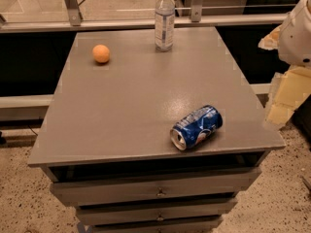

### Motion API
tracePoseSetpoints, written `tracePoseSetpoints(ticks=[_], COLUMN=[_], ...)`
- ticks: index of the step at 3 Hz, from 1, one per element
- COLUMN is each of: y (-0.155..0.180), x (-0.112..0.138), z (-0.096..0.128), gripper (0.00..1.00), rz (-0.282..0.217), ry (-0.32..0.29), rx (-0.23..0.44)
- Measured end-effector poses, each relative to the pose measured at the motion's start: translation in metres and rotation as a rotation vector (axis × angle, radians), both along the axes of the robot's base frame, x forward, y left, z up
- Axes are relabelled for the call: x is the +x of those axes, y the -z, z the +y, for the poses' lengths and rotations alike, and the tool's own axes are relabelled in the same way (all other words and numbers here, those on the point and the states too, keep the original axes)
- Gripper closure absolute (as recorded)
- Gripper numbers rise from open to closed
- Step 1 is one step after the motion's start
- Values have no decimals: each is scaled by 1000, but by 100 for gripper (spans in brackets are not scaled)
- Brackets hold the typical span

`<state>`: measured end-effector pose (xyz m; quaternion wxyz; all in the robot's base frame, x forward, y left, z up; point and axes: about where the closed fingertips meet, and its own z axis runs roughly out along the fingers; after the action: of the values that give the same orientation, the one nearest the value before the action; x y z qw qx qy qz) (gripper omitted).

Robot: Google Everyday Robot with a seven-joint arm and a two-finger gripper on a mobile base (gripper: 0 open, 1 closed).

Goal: Pick pepsi can

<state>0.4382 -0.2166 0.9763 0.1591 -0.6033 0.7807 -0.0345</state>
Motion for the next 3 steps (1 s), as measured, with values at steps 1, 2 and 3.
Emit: tracePoseSetpoints(ticks=[1, 2, 3], y=[1, 9, 34], x=[0, 0, 5], z=[1, 7, 32], gripper=[0, 0, 0], rz=[1, 6, 27], ry=[-9, -55, -171], rx=[3, 15, 25])
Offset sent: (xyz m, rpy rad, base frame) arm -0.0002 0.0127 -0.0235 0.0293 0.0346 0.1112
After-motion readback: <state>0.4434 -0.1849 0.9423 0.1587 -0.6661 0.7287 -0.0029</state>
